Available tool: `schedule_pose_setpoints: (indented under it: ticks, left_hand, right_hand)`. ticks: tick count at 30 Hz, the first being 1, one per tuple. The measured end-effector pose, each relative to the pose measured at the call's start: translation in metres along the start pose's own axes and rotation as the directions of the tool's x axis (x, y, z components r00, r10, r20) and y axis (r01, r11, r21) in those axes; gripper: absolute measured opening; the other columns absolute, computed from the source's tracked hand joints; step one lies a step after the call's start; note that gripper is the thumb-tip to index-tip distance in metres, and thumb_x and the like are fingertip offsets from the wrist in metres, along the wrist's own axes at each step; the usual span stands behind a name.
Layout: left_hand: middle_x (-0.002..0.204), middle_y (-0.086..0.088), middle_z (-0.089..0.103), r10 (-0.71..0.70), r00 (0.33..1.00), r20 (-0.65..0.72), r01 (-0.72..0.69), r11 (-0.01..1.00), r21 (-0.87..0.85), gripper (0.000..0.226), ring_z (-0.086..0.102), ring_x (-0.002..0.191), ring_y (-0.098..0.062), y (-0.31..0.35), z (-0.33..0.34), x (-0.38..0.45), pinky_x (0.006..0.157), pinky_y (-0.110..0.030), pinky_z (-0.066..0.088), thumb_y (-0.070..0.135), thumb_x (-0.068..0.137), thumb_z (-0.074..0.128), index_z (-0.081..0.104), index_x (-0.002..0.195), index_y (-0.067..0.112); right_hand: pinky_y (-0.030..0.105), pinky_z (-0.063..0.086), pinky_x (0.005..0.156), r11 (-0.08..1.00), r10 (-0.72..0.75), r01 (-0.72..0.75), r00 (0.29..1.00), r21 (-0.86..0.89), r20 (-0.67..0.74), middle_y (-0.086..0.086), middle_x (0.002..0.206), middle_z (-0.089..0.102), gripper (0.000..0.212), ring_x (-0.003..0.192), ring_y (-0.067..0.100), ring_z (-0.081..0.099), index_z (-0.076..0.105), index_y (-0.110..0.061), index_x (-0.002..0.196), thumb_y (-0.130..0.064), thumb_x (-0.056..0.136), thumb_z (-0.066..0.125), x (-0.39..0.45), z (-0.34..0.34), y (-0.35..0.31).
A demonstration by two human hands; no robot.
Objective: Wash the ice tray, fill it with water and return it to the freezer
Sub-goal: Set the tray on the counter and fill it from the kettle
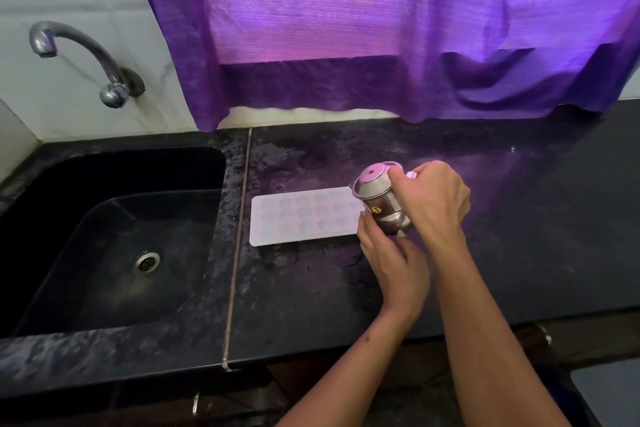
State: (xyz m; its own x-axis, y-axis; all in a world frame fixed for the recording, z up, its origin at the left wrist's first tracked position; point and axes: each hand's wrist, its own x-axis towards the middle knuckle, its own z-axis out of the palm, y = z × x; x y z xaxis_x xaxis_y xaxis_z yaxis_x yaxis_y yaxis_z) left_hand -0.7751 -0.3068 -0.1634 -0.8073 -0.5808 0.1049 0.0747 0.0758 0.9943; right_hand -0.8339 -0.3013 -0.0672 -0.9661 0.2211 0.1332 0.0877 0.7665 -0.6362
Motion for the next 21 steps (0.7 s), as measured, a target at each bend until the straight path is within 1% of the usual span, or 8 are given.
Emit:
schedule_pose_setpoints:
  ticks: [9,12,14,15,16,18,19,21]
  left_hand:
    - [0.143,0.003,0.033,-0.03,0.999,-0.042,0.031,0.999,0.025,0.065,0.044,0.125,-0.028,-0.009,-0.004,0.008,0.1,-0.048,0.043,0.013,0.089,0.056,0.025,0.147,0.02]
    - [0.142,-0.002,0.036,-0.097,0.994,-0.049,0.096,0.995,-0.031,0.067,0.044,0.126,-0.03,0.0,-0.008,0.008,0.102,-0.05,0.041,0.048,0.088,0.047,0.028,0.145,0.018]
    - [0.14,-0.005,0.041,-0.224,0.972,-0.067,0.213,0.966,-0.148,0.109,0.045,0.126,-0.029,0.008,-0.011,0.009,0.105,-0.05,0.039,0.092,0.062,0.034,0.035,0.141,0.016]
    - [0.139,-0.005,0.042,-0.256,0.964,-0.065,0.241,0.953,-0.184,0.118,0.045,0.126,-0.029,0.011,-0.013,0.01,0.106,-0.049,0.038,0.097,0.053,0.032,0.037,0.139,0.016]
    - [0.139,-0.006,0.042,-0.245,0.968,-0.057,0.234,0.96,-0.151,0.109,0.044,0.127,-0.03,0.013,-0.014,0.009,0.107,-0.048,0.038,0.091,0.059,0.04,0.037,0.139,0.016]
    - [0.143,-0.009,0.039,-0.123,0.992,-0.032,0.122,0.992,-0.02,0.079,0.04,0.131,-0.031,0.008,-0.016,0.006,0.11,-0.043,0.036,0.058,0.08,0.058,0.033,0.142,0.015]
    - [0.143,-0.009,0.039,-0.092,0.995,-0.034,0.093,0.995,0.02,0.082,0.041,0.131,-0.031,0.005,-0.015,0.007,0.11,-0.043,0.037,0.061,0.08,0.058,0.033,0.142,0.015]
    - [0.137,-0.007,0.043,-0.213,0.976,-0.048,0.209,0.975,-0.072,0.109,0.046,0.125,-0.029,0.008,-0.015,0.009,0.104,-0.048,0.041,0.091,0.06,0.039,0.037,0.138,0.016]
  right_hand:
    - [0.03,0.038,0.063,0.994,-0.071,0.072,0.997,-0.077,0.024,0.003,0.077,0.061,0.032,0.073,0.024,0.053,0.065,-0.012,0.081,-0.041,0.088,0.054,-0.007,0.006,-0.018]
    - [0.032,0.041,0.065,0.991,-0.093,0.094,0.995,-0.094,0.022,0.005,0.081,0.063,0.031,0.077,0.025,0.056,0.066,-0.012,0.082,-0.04,0.088,0.054,-0.009,0.011,-0.021]
    - [0.032,0.042,0.066,0.99,-0.095,0.098,0.995,-0.097,0.028,0.005,0.082,0.063,0.032,0.078,0.026,0.055,0.066,-0.011,0.084,-0.04,0.087,0.054,-0.009,0.012,-0.022]
    - [0.033,0.042,0.066,0.99,-0.094,0.097,0.995,-0.1,0.034,0.005,0.081,0.063,0.032,0.078,0.026,0.055,0.066,-0.011,0.084,-0.041,0.088,0.054,-0.009,0.013,-0.023]
    - [0.033,0.041,0.066,0.99,-0.092,0.096,0.995,-0.105,0.039,0.005,0.081,0.062,0.032,0.077,0.026,0.054,0.066,-0.011,0.084,-0.041,0.088,0.054,-0.009,0.013,-0.024]
    - [0.032,0.039,0.065,0.988,-0.092,0.097,0.995,-0.116,0.048,0.004,0.078,0.06,0.033,0.075,0.025,0.053,0.065,-0.011,0.083,-0.041,0.089,0.054,-0.009,0.012,-0.025]
    - [0.032,0.039,0.064,0.988,-0.094,0.1,0.994,-0.119,0.05,0.004,0.077,0.06,0.033,0.075,0.024,0.053,0.065,-0.011,0.082,-0.041,0.089,0.054,-0.009,0.013,-0.026]
    - [0.032,0.039,0.063,0.987,-0.098,0.104,0.994,-0.122,0.051,0.004,0.075,0.058,0.032,0.074,0.023,0.054,0.064,-0.01,0.082,-0.04,0.089,0.054,-0.01,0.013,-0.027]
